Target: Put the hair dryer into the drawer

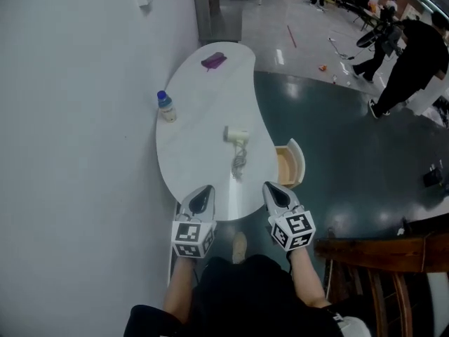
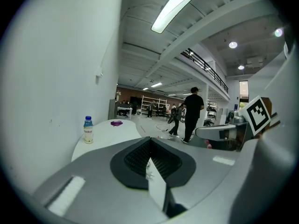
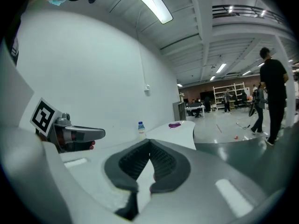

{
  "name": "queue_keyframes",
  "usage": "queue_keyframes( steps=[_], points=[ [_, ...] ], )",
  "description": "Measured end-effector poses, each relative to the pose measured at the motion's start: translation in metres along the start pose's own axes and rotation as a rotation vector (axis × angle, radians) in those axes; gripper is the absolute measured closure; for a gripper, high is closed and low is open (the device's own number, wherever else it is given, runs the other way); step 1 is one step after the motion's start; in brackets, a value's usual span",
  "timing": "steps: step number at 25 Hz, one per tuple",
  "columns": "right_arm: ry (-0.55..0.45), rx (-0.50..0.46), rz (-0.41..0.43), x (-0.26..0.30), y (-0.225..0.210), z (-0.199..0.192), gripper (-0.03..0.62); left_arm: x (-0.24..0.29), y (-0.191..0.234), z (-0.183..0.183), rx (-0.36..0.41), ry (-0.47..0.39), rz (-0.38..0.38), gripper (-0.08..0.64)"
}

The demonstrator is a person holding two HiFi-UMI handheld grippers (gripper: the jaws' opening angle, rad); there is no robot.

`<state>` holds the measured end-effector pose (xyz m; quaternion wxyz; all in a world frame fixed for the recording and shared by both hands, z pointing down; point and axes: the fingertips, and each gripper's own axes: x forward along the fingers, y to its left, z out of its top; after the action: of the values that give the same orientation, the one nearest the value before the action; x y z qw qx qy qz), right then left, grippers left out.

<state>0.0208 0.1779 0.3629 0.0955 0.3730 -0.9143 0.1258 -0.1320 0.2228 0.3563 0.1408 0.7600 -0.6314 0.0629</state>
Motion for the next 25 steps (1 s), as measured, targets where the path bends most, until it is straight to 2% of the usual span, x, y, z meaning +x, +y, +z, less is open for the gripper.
queue_keyframes(
  steps=[5, 12, 17, 25],
  points=[
    [0.016, -0.008, 0.056, 0.028, -0.023, 0.003, 0.591, 0.025, 0.006, 0.004, -0.003, -0.010, 0.053, 0.552],
    [0.027, 0.013, 0.092, 0.057, -0.041, 0.002, 0.591, 0.047, 0.014, 0.005, -0.009, 0.003, 0.087, 0.552],
    [0.050, 0.023, 0.091, 0.077, -0.049, -0.002, 0.591, 0.066, 0.022, 0.009, -0.036, 0.017, 0.078, 0.552],
    [0.094, 0.066, 0.039, 0.110, -0.067, -0.022, 0.591, 0.108, 0.041, -0.013, -0.047, 0.092, 0.026, 0.552]
  ],
)
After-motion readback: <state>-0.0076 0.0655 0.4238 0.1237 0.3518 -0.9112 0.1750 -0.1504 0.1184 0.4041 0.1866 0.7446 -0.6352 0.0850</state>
